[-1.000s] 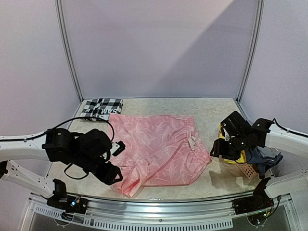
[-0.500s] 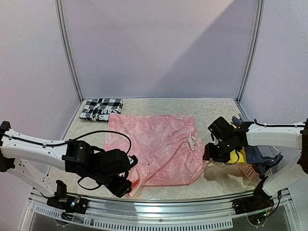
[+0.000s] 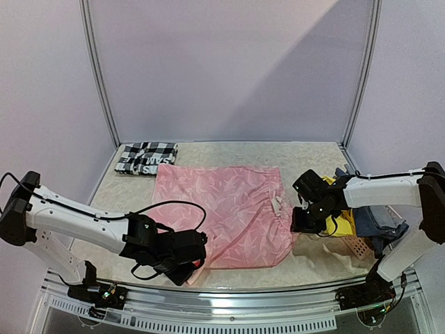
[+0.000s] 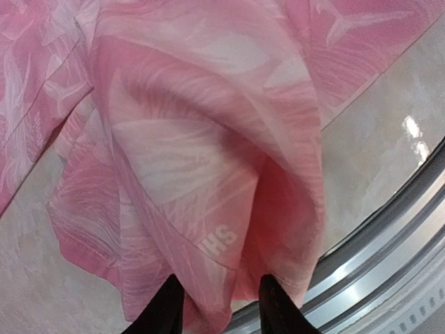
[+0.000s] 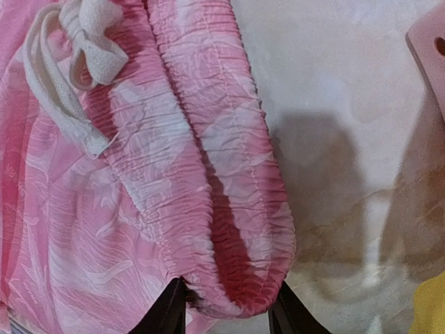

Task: Fold and stack the mixed laundry pile
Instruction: Pick up the flattened shorts from the center of the board, then adjust the flattened shorts at the center of the board.

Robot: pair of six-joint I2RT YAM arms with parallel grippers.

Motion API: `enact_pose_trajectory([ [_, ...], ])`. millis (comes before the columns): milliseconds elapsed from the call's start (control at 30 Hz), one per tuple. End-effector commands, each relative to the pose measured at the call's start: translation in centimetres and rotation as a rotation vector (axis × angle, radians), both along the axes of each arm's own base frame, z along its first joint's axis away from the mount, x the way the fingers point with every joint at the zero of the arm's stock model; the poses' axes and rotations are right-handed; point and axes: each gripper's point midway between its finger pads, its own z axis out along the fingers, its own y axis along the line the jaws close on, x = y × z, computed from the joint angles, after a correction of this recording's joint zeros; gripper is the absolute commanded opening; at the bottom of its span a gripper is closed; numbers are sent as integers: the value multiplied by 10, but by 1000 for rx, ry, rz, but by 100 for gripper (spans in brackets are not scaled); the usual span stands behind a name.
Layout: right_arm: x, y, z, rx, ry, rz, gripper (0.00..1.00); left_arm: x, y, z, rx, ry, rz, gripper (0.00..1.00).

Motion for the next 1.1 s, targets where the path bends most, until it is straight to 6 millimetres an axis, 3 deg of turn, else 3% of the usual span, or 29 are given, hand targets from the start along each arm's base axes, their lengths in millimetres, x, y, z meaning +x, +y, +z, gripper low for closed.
enact_pose_trajectory([
  [0,9,7,-2,-3,-21,12,36,8,-12,-2,14,-59,-25,27],
  [133,10,6,-4,-16,-13,17,25,14,-12,3,26,-93,-27,0],
  [233,9,5,-5,-25,-11,25,14,22,-7,23,14,-135,-7,0],
  [367,7,4,-1,-26,-5,31,0,37,15,49,-11,-152,57,0],
  [567,-1,7,19,15,10,43,0,54,48,78,-109,-132,164,0],
  [700,-11,8,35,52,34,38,0,67,79,61,-132,-20,298,0],
  [967,-19,10,43,94,61,11,0,97,130,31,-83,126,563,2],
  [1033,-19,11,42,98,67,12,0,106,135,33,-57,129,602,15],
  [1067,-19,13,42,100,72,14,0,110,134,38,-44,123,607,27],
])
